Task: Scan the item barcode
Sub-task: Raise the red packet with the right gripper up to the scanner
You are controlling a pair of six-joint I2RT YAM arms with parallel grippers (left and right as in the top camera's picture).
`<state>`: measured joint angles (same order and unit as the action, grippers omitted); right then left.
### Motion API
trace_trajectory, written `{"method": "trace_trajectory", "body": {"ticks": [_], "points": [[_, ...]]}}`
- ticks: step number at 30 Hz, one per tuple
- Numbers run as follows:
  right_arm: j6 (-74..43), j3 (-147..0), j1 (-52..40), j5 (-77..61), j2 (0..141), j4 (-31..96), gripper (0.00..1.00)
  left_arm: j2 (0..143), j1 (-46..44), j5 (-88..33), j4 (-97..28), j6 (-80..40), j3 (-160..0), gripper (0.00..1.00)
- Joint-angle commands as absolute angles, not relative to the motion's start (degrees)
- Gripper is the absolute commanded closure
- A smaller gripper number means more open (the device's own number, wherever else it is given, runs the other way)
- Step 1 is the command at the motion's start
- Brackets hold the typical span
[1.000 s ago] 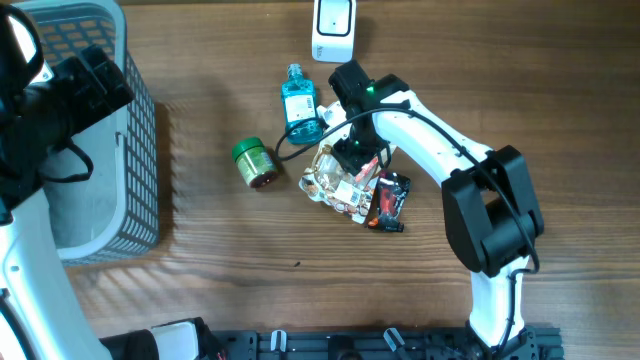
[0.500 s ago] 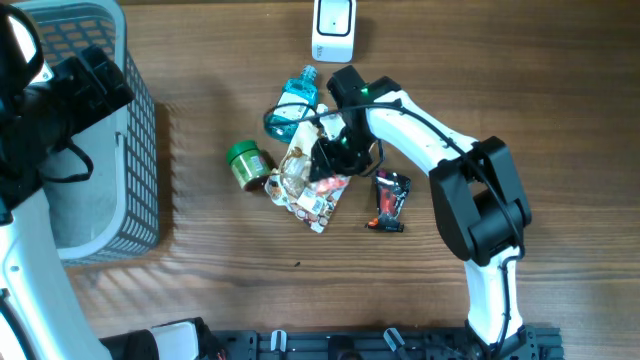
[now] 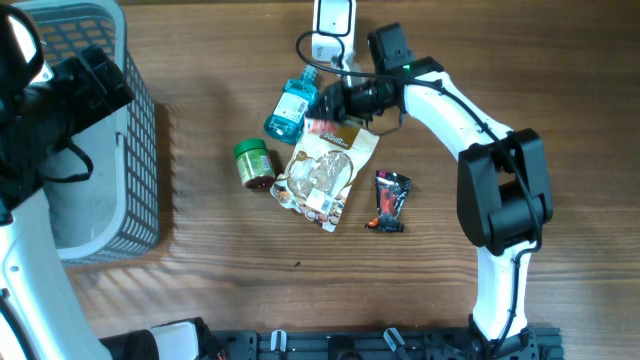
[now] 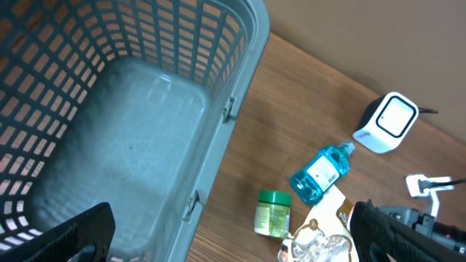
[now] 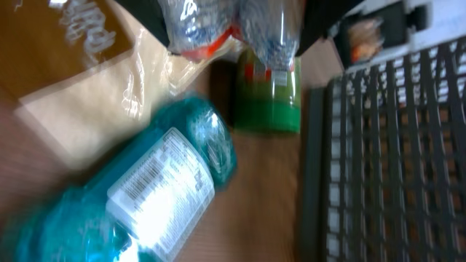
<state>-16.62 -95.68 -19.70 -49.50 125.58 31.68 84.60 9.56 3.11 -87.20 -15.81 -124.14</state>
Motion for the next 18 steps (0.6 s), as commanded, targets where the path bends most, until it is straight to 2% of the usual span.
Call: {"method": "trace_trajectory", "body": {"ticks": [1,7,14,16,18], "points": [[-16.7,-96.9,-19.9,-47.4,123.9,25.5,0.56,84.9,10.0,2.8,-87.1,-15.9,-124.6,0.00],[-19.4,-97.3,-19.9,-44.2,123.8,15.7,0.55,84.9,10.0,2.8,-87.1,-15.9,-124.6,0.00],[-17.9,-97.3,-20.7,-23.3,123.9,0.8,0.56,84.9,10.0,2.8,-87.1,-15.9,-124.6,0.00],[-17.5,-97.3,-21.1,-14.1,123.9,-4.2,0.62,84.9,10.0,2.9,-87.1,-15.9,-124.6,0.00],[-14.7,-97.3,-21.4,-9.4,124.3,-8.7,0.62,84.9,10.0,2.8,-87.1,-15.9,-124.6,0.00]]}}
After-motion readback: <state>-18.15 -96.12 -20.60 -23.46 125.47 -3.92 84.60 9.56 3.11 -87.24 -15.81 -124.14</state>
